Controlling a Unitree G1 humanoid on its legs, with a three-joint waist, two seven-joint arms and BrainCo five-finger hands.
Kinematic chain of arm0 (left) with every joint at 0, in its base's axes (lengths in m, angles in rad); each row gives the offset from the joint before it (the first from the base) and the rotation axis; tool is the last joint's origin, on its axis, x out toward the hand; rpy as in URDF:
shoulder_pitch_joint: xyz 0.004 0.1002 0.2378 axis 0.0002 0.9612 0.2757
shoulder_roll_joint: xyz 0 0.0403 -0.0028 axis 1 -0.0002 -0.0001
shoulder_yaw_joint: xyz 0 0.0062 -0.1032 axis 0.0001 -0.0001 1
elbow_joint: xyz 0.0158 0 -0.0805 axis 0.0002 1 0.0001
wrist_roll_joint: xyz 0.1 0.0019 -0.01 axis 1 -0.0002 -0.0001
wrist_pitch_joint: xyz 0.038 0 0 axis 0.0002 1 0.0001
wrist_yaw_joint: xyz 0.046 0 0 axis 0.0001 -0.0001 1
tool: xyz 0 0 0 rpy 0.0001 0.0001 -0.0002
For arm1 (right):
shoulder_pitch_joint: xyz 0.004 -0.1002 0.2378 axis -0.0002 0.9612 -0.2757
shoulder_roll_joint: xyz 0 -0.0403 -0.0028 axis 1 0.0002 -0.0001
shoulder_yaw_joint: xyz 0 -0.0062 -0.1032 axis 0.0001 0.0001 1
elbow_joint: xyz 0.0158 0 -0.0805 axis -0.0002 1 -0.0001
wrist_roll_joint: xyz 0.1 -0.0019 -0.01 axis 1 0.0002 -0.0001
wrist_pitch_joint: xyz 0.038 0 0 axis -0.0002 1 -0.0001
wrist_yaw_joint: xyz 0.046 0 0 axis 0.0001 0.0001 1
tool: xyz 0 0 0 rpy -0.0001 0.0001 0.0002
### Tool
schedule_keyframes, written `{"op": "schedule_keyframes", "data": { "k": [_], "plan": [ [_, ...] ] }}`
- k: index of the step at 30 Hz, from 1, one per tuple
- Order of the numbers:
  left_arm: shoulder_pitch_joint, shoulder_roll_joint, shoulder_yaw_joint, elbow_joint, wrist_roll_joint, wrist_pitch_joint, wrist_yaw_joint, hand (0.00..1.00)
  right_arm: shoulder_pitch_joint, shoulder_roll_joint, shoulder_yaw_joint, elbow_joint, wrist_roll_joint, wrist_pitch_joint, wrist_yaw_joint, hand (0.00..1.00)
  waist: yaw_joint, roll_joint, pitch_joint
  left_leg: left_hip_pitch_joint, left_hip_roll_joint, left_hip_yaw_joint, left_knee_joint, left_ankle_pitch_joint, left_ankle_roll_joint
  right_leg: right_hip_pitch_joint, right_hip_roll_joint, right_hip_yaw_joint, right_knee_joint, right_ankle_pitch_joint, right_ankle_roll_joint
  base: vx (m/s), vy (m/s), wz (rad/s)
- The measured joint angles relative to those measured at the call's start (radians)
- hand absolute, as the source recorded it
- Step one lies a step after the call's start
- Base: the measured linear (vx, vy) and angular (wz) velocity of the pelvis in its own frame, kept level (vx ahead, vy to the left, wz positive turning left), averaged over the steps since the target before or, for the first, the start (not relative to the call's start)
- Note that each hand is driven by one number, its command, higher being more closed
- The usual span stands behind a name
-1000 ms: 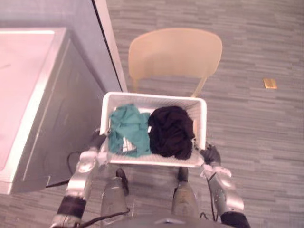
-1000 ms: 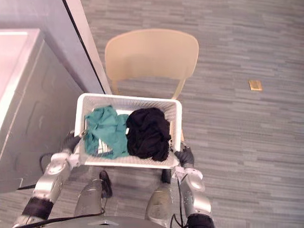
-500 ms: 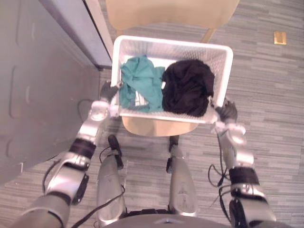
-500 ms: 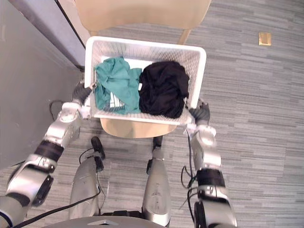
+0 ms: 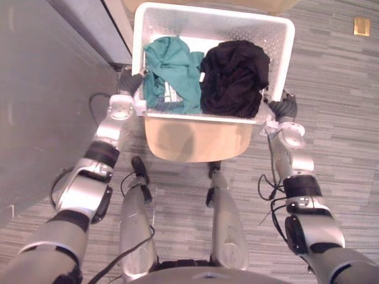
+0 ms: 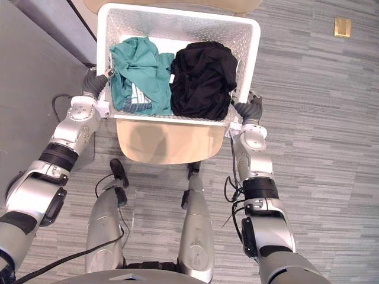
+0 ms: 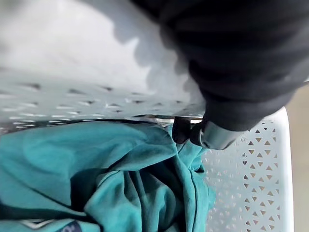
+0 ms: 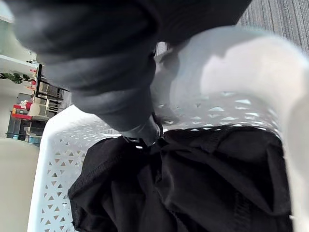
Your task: Pick up the laundry basket with both hands and put the clothes into the washing machine.
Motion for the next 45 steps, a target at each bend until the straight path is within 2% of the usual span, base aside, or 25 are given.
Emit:
{"op": "schedule_keyframes", "data": {
  "k": [6,13,15,22,31,34,36,38,40,41,45],
  "plan": [
    [-0.097,0.004,0.064,0.027,0.001,-0.001,0.001,0.00,-0.064,-0.018,0.032,0.033,-0.001,0.002,0.014,0.00,0.000,0.000,0.000,0.004,0.012,0.019,-0.041,0.043,-0.004,-0.016,0.010,-0.004,0.000,0.008,-0.010,-0.04,-0.038,-0.01],
    [-0.080,0.005,0.129,0.034,-0.002,-0.005,0.002,0.00,-0.036,-0.026,0.056,0.008,-0.001,0.005,0.049,0.00,0.004,0.000,0.000,0.049,0.013,0.036,-0.114,0.086,-0.017,-0.013,0.021,-0.004,-0.001,0.009,-0.012,-0.02,-0.021,-0.03],
    [-0.029,0.006,0.172,0.019,-0.021,-0.017,0.004,0.00,0.012,-0.025,0.053,-0.043,-0.005,0.005,0.051,0.00,0.007,0.000,0.000,0.068,0.012,0.040,-0.132,0.093,-0.020,-0.005,0.022,-0.005,-0.001,0.009,-0.012,-0.01,-0.010,-0.02],
    [0.213,0.036,0.351,-0.090,-0.045,-0.041,0.026,0.00,0.264,-0.020,-0.113,-0.204,-0.016,0.000,0.052,0.00,0.014,0.000,0.000,0.128,0.008,0.051,-0.164,0.100,-0.022,0.031,0.022,-0.006,0.015,-0.014,-0.018,0.00,0.000,0.00],
    [0.561,0.035,0.546,-0.106,-0.060,-0.048,0.003,0.00,0.497,0.010,-0.312,-0.201,-0.050,-0.001,0.060,0.00,0.022,0.001,-0.001,0.227,0.005,0.056,-0.190,0.098,-0.033,0.088,0.023,-0.006,0.073,-0.070,-0.022,0.02,0.005,0.00],
    [0.680,-0.015,0.613,-0.112,-0.066,-0.048,-0.023,0.00,0.574,0.072,-0.410,-0.197,-0.049,-0.001,0.061,0.00,0.031,0.003,-0.003,0.288,0.006,0.057,-0.188,0.085,-0.040,0.140,0.022,-0.007,0.098,-0.098,-0.020,0.05,0.017,0.01],
    [0.753,-0.072,0.657,-0.096,-0.067,-0.048,-0.033,0.00,0.627,0.108,-0.447,-0.175,-0.049,-0.002,0.063,0.00,0.034,0.002,-0.033,0.316,0.006,0.059,-0.187,0.074,-0.044,0.165,0.023,-0.008,0.102,-0.112,-0.019,0.06,0.019,0.00],
    [0.828,-0.145,0.744,0.003,-0.055,-0.043,-0.061,0.00,0.682,0.168,-0.487,-0.099,-0.047,-0.002,0.080,0.00,0.034,0.003,-0.079,0.365,0.007,0.061,-0.189,0.059,-0.051,0.210,0.025,-0.011,0.106,-0.134,-0.018,0.08,0.015,-0.01],
    [0.872,-0.181,0.791,0.073,-0.031,-0.031,-0.077,0.00,0.724,0.205,-0.486,-0.039,-0.044,-0.002,0.086,0.00,0.033,0.005,-0.114,0.399,0.006,0.063,-0.195,0.050,-0.055,0.238,0.025,-0.013,0.110,-0.149,-0.016,0.08,0.015,0.02],
    [0.915,-0.219,0.828,0.127,0.010,-0.027,-0.090,0.00,0.764,0.248,-0.486,0.026,-0.048,0.000,0.102,0.00,0.033,0.009,-0.153,0.430,0.003,0.064,-0.214,0.050,-0.056,0.263,0.025,-0.020,0.112,-0.162,-0.016,0.09,0.013,0.05],
    [1.002,-0.330,0.922,0.225,0.096,-0.020,-0.117,0.00,0.824,0.343,-0.486,0.199,-0.082,0.018,0.146,0.00,0.034,0.024,-0.224,0.517,-0.006,0.077,-0.258,0.049,-0.061,0.329,0.025,-0.025,0.111,-0.186,-0.014,0.09,0.018,0.01]
  ]
}}
